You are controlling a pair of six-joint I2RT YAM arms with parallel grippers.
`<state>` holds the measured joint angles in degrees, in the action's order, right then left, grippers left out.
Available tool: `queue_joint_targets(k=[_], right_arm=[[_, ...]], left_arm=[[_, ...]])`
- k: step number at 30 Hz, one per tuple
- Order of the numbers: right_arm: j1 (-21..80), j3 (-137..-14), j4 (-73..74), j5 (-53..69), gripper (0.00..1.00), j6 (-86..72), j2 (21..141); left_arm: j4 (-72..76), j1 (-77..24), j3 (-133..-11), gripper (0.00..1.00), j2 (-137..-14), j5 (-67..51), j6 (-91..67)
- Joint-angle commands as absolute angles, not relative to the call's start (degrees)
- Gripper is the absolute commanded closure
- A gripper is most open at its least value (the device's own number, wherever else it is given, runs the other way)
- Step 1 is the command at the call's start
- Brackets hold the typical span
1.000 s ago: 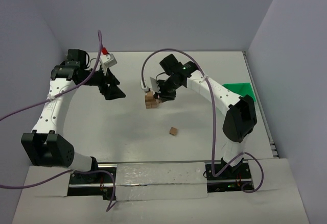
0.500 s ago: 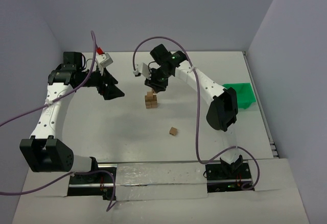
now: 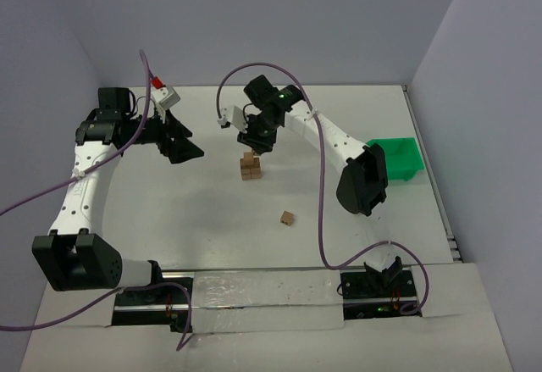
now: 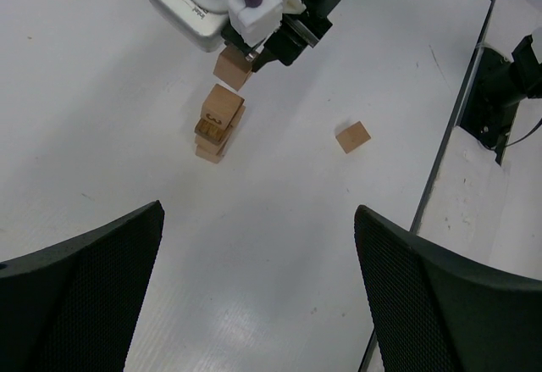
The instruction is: Build the wood block tower
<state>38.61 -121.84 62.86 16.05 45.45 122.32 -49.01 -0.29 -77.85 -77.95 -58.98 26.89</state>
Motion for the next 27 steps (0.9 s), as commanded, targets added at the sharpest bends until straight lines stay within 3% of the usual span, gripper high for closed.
queue_joint_targets(k=[1, 27], right_arm=[[39.6, -125.3, 63.5, 16.1, 0.86, 44.1, 123.2], [42.4, -128.4, 64.1, 13.1, 0.83, 43.8, 126.1]], left_arm=[[-45.6, 1.5, -77.2, 0.01, -75.9, -62.1, 25.3], [-46.6, 1.6, -77.4, 0.01, -76.0, -62.8, 26.5]])
